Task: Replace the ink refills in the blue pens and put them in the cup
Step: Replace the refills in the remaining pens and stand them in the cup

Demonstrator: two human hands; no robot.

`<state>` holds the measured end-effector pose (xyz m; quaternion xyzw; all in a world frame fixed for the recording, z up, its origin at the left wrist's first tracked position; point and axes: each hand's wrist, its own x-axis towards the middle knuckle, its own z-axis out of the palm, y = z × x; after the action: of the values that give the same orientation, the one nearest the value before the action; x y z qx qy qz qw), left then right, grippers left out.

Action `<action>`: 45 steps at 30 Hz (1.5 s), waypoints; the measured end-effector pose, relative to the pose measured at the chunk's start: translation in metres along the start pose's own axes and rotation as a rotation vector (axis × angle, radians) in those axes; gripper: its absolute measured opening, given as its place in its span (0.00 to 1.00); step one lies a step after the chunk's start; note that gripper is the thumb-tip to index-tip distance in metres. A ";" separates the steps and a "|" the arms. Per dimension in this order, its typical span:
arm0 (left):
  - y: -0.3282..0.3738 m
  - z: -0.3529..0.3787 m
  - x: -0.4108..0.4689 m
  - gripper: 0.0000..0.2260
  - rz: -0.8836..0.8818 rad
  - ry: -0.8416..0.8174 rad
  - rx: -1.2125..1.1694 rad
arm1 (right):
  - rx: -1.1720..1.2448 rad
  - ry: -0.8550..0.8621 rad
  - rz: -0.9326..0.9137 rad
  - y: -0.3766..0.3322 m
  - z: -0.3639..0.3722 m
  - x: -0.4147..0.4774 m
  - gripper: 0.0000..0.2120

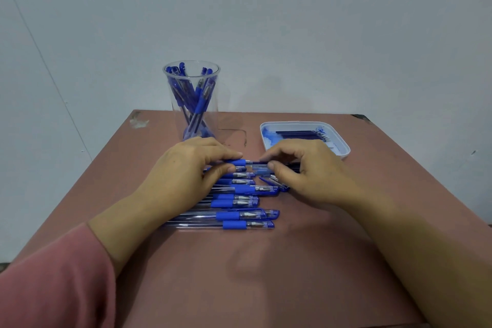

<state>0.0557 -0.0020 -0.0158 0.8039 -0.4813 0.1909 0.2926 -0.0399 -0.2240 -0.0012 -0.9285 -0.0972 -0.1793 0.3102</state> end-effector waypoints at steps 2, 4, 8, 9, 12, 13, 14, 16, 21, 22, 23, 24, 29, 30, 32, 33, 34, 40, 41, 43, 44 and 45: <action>0.000 0.000 0.000 0.11 -0.006 0.007 -0.004 | -0.014 0.012 0.009 0.005 -0.005 -0.001 0.11; 0.001 0.000 0.000 0.12 -0.004 0.006 -0.009 | -0.013 0.011 -0.016 0.006 -0.007 -0.002 0.11; 0.000 0.001 -0.001 0.11 -0.032 -0.004 -0.026 | 0.002 0.014 -0.010 0.010 -0.006 0.000 0.13; -0.001 -0.001 -0.001 0.12 -0.052 -0.005 -0.030 | 0.006 0.018 0.010 0.014 -0.009 0.001 0.13; -0.006 -0.005 -0.001 0.12 -0.099 -0.011 -0.013 | -0.018 0.057 0.056 0.026 -0.021 0.000 0.12; -0.007 -0.006 -0.001 0.12 -0.111 -0.012 -0.011 | -0.036 0.070 0.065 0.030 -0.024 -0.001 0.11; -0.007 -0.007 -0.001 0.12 -0.120 -0.011 -0.011 | -0.057 0.075 0.070 0.032 -0.027 -0.001 0.10; -0.007 -0.007 -0.001 0.12 -0.129 -0.009 -0.011 | -0.104 0.055 0.087 0.036 -0.030 -0.002 0.10; -0.005 -0.007 0.000 0.12 -0.132 -0.015 -0.011 | -0.191 -0.008 0.087 0.045 -0.026 -0.001 0.13; -0.005 -0.007 0.000 0.12 -0.131 -0.013 -0.013 | -0.209 -0.011 0.074 0.046 -0.024 0.000 0.11; -0.005 -0.007 0.000 0.12 -0.130 -0.013 -0.014 | -0.230 -0.013 0.062 0.048 -0.022 0.001 0.10; -0.005 -0.007 0.000 0.12 -0.129 -0.013 -0.014 | -0.249 -0.014 0.047 0.049 -0.021 0.002 0.08; -0.005 -0.007 -0.001 0.12 -0.128 -0.020 -0.029 | -0.310 0.035 -0.002 0.055 -0.025 0.005 0.07; -0.005 -0.007 -0.001 0.12 -0.129 -0.022 -0.030 | -0.311 0.053 0.003 0.054 -0.028 0.006 0.07; -0.007 -0.008 -0.001 0.12 -0.131 -0.025 -0.024 | -0.332 0.078 0.020 0.051 -0.037 0.009 0.08; -0.007 -0.008 -0.001 0.12 -0.130 -0.026 -0.016 | -0.354 0.074 0.035 0.050 -0.043 0.012 0.08; -0.007 -0.009 -0.001 0.12 -0.128 -0.022 -0.010 | -0.379 0.053 0.058 0.050 -0.048 0.015 0.07; -0.008 -0.010 -0.001 0.12 -0.129 -0.006 0.002 | -0.451 -0.177 0.334 0.049 -0.069 0.034 0.07; -0.009 -0.010 -0.001 0.12 -0.131 -0.007 0.006 | -0.447 -0.191 0.354 0.048 -0.070 0.036 0.07; -0.009 -0.010 -0.002 0.12 -0.133 -0.012 0.008 | -0.451 -0.223 0.375 0.047 -0.069 0.039 0.08; -0.009 -0.010 -0.001 0.12 -0.133 -0.012 0.006 | -0.458 -0.237 0.376 0.048 -0.067 0.039 0.07; -0.009 -0.011 -0.001 0.12 -0.132 -0.013 0.004 | -0.464 -0.241 0.371 0.048 -0.066 0.040 0.07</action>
<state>0.0632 0.0091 -0.0112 0.8357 -0.4286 0.1669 0.2999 -0.0074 -0.2995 0.0379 -0.9909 0.0815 -0.0257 0.1037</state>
